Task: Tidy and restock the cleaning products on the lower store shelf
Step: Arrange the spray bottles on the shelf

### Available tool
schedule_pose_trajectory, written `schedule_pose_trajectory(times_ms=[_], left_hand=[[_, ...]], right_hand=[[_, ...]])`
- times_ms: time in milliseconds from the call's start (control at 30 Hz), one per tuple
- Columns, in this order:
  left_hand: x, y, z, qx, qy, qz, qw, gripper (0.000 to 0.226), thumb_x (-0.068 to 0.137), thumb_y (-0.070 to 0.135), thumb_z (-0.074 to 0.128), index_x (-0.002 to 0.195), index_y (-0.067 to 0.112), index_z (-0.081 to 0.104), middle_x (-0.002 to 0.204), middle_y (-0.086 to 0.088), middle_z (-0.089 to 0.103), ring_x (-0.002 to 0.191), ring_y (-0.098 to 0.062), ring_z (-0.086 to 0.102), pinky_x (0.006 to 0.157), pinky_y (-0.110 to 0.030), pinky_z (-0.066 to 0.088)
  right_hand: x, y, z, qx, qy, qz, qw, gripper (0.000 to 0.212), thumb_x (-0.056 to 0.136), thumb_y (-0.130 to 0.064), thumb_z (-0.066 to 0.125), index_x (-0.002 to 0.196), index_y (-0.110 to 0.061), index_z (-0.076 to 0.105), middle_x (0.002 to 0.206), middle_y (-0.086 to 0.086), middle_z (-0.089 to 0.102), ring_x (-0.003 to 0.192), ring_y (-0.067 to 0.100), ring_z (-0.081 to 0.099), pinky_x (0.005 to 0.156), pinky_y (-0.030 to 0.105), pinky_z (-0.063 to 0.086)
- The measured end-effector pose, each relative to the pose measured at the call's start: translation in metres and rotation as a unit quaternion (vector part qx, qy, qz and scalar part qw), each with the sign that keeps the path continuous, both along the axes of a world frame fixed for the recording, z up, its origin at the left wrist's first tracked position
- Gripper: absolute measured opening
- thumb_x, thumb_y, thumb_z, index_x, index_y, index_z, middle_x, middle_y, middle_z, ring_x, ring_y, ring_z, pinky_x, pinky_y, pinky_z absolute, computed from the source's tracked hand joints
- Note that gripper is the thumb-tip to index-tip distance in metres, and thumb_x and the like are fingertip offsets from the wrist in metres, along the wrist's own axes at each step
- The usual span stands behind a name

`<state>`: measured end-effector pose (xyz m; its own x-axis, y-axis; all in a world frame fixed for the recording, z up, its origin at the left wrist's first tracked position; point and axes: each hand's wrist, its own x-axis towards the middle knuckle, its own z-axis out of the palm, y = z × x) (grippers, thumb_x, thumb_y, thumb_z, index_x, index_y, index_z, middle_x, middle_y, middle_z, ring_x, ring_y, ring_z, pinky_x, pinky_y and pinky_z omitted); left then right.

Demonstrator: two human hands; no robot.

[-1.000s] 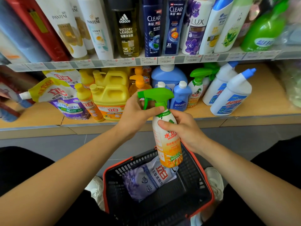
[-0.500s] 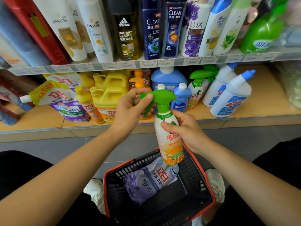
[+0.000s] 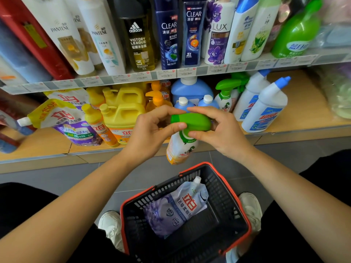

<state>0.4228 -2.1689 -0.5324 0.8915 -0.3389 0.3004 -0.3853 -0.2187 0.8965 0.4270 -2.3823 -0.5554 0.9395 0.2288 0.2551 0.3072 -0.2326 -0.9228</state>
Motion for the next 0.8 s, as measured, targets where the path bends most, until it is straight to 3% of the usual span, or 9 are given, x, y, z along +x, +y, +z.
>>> schedule_pose_trajectory(times_ms=[67, 167, 267, 333, 433, 500, 600, 700, 800], left_hand=[[0.003, 0.001, 0.001, 0.035, -0.016, -0.009, 0.999, 0.032, 0.091, 0.023, 0.068, 0.121, 0.011, 0.069, 0.107, -0.012, 0.072, 0.097, -0.025, 0.069, 0.086, -0.037, 0.058], [0.009, 0.005, 0.001, 0.086, -0.03, 0.001, 0.996, 0.029, 0.096, 0.016, 0.062, 0.125, 0.016, 0.066, 0.093, -0.019, 0.064, 0.088, -0.015, 0.059, 0.078, -0.022, 0.05], [0.01, 0.003, -0.002, -0.011, 0.137, -0.01, 0.99, 0.025, 0.102, 0.009, 0.054, 0.122, 0.013, 0.069, 0.078, -0.015, 0.067, 0.072, -0.014, 0.061, 0.067, -0.02, 0.052], [0.01, 0.0, -0.006, -0.085, 0.264, 0.006, 0.961, 0.023, 0.103, 0.012, 0.053, 0.112, 0.015, 0.074, 0.074, -0.007, 0.073, 0.066, -0.013, 0.065, 0.065, -0.021, 0.055], [0.011, -0.002, -0.01, -0.132, 0.339, 0.024, 0.931, 0.021, 0.101, 0.013, 0.057, 0.1, 0.018, 0.078, 0.074, -0.006, 0.075, 0.063, -0.01, 0.068, 0.063, -0.019, 0.056], [0.011, -0.001, -0.013, -0.122, 0.295, 0.028, 0.947, 0.014, 0.093, 0.017, 0.065, 0.098, 0.019, 0.078, 0.076, -0.004, 0.076, 0.067, -0.008, 0.068, 0.065, -0.018, 0.055], [0.01, 0.001, -0.013, -0.101, 0.203, 0.027, 0.974, 0.022, 0.08, 0.023, 0.072, 0.101, 0.018, 0.078, 0.084, -0.008, 0.077, 0.075, -0.012, 0.07, 0.073, -0.022, 0.058], [0.008, 0.004, -0.012, -0.059, 0.104, 0.016, 0.993, 0.032, 0.081, 0.018, 0.074, 0.113, 0.015, 0.074, 0.091, -0.019, 0.077, 0.079, -0.019, 0.071, 0.079, -0.031, 0.062], [0.007, 0.006, -0.013, 0.011, -0.006, 0.025, 1.0, 0.039, 0.081, 0.009, 0.079, 0.119, 0.006, 0.072, 0.091, -0.013, 0.076, 0.079, -0.02, 0.07, 0.077, -0.027, 0.057]], right_hand=[[-0.001, 0.0, -0.001, -0.026, 0.0, -0.001, 1.0, 0.051, 0.076, -0.019, 0.084, 0.123, -0.021, 0.067, 0.118, -0.002, 0.071, 0.112, 0.014, 0.066, 0.097, 0.045, 0.054], [-0.006, 0.002, -0.002, -0.06, -0.001, -0.017, 0.998, 0.05, 0.079, -0.013, 0.082, 0.126, -0.01, 0.065, 0.117, 0.005, 0.069, 0.109, 0.018, 0.065, 0.096, 0.041, 0.052], [-0.007, 0.002, 0.0, -0.1, -0.029, -0.021, 0.994, 0.047, 0.08, -0.013, 0.081, 0.125, -0.011, 0.066, 0.106, -0.001, 0.065, 0.098, 0.01, 0.061, 0.087, 0.023, 0.047], [-0.009, 0.001, 0.001, -0.119, -0.042, -0.021, 0.992, 0.045, 0.079, -0.012, 0.081, 0.122, -0.011, 0.067, 0.1, -0.005, 0.061, 0.093, 0.008, 0.057, 0.083, 0.016, 0.041], [-0.011, -0.001, 0.001, -0.142, -0.062, -0.028, 0.988, 0.045, 0.078, -0.01, 0.081, 0.121, -0.011, 0.068, 0.099, -0.006, 0.06, 0.096, 0.008, 0.055, 0.085, 0.014, 0.04], [-0.01, -0.002, 0.002, -0.148, -0.075, -0.033, 0.986, 0.044, 0.078, -0.009, 0.082, 0.119, -0.012, 0.069, 0.099, -0.006, 0.061, 0.097, 0.007, 0.054, 0.085, 0.012, 0.039], [-0.007, -0.005, 0.002, -0.135, -0.068, -0.033, 0.988, 0.044, 0.078, -0.009, 0.081, 0.12, -0.013, 0.069, 0.101, -0.001, 0.064, 0.097, 0.011, 0.058, 0.085, 0.016, 0.043], [-0.006, -0.007, 0.002, -0.113, -0.043, -0.023, 0.992, 0.044, 0.079, -0.008, 0.08, 0.121, -0.014, 0.068, 0.101, 0.001, 0.065, 0.097, 0.012, 0.061, 0.084, 0.024, 0.047], [-0.005, -0.008, 0.002, -0.109, -0.035, -0.015, 0.993, 0.044, 0.079, -0.008, 0.08, 0.121, -0.017, 0.068, 0.099, -0.002, 0.065, 0.095, 0.005, 0.06, 0.083, 0.021, 0.046]])
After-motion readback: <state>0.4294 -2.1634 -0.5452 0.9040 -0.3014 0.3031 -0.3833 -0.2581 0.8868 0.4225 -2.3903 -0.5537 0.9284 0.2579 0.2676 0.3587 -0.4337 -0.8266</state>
